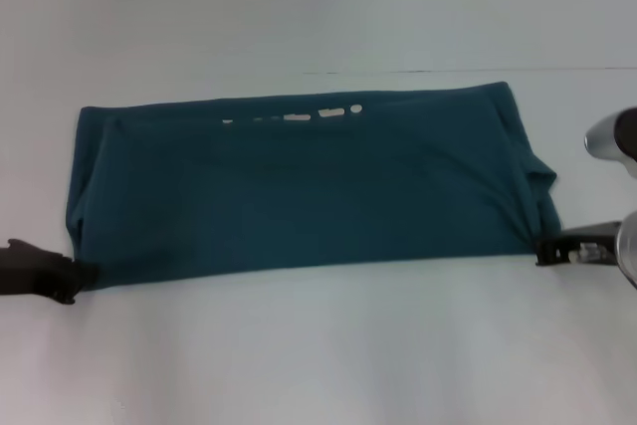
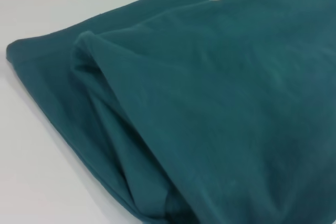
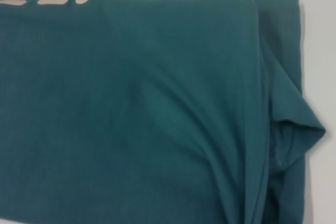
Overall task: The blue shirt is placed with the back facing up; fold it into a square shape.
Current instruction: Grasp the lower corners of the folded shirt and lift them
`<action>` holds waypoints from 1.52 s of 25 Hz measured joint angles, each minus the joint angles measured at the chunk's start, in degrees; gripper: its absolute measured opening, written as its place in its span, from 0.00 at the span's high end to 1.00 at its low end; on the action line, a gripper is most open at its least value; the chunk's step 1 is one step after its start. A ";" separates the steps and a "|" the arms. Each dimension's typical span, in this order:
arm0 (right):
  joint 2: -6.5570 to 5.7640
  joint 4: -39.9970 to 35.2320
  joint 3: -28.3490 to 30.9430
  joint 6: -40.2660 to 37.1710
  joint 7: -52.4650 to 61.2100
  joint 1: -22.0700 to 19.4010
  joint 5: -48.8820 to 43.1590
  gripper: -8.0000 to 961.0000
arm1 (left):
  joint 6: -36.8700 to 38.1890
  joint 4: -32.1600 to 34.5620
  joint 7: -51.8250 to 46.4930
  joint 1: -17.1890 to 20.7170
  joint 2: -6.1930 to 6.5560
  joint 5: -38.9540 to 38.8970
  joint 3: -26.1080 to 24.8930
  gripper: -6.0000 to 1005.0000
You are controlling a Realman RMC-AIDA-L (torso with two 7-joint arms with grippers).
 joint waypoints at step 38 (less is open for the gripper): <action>0.90 -22.16 -10.55 4.95 0.77 -29.77 -0.49 0.98 | 12.94 8.23 3.81 12.86 -0.77 -7.70 -0.40 0.95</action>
